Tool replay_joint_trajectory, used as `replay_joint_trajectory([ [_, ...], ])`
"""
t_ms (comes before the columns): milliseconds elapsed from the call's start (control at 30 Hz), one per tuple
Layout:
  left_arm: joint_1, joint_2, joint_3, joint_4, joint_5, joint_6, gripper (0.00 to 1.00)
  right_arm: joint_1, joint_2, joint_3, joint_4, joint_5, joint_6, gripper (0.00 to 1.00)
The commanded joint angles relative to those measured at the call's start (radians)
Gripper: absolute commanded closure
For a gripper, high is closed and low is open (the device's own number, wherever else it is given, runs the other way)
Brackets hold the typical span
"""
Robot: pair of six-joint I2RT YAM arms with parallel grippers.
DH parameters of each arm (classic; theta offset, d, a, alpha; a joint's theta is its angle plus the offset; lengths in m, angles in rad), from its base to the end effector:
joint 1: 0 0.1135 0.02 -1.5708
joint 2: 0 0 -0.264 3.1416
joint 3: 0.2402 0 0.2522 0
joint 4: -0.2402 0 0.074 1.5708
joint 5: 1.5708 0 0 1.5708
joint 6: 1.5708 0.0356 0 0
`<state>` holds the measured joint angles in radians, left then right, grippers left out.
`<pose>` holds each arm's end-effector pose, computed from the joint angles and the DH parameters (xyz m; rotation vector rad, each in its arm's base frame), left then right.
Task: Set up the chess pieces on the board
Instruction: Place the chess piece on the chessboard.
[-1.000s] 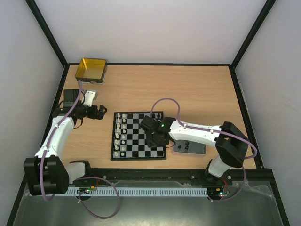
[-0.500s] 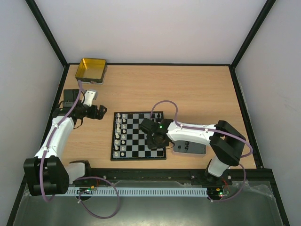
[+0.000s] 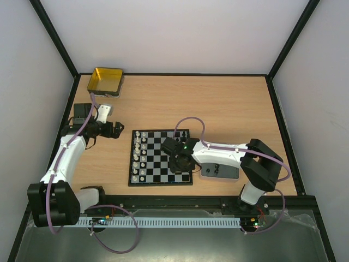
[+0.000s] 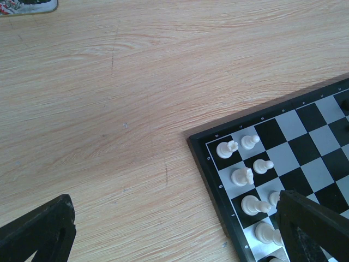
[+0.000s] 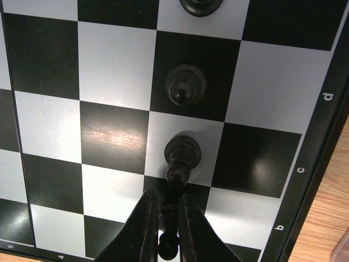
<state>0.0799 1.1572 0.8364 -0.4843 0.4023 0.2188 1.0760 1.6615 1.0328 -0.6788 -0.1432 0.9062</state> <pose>0.2396 0.0052 0.2580 0.3496 2.2918 -0.3274 0.1407 0.2715 0.1754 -0.2905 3.0686 0.4625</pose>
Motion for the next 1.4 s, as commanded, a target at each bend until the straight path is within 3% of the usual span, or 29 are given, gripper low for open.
replay_joint_trajectory([
  [0,0.006,-0.020,-0.006,0.001,0.007,-0.002,0.01,0.009,0.009,-0.003,0.003,0.012,0.010,0.91],
  [867,0.006,-0.020,-0.008,0.001,0.010,-0.002,0.01,0.009,-0.011,0.025,-0.020,0.023,0.014,0.79],
  [1000,0.006,-0.021,-0.008,0.001,0.010,-0.002,0.01,0.008,-0.029,0.031,-0.028,0.027,0.018,0.68],
  [1367,0.006,-0.021,-0.005,-0.005,0.023,0.002,0.00,-0.017,-0.236,0.027,-0.185,0.170,0.055,0.67],
])
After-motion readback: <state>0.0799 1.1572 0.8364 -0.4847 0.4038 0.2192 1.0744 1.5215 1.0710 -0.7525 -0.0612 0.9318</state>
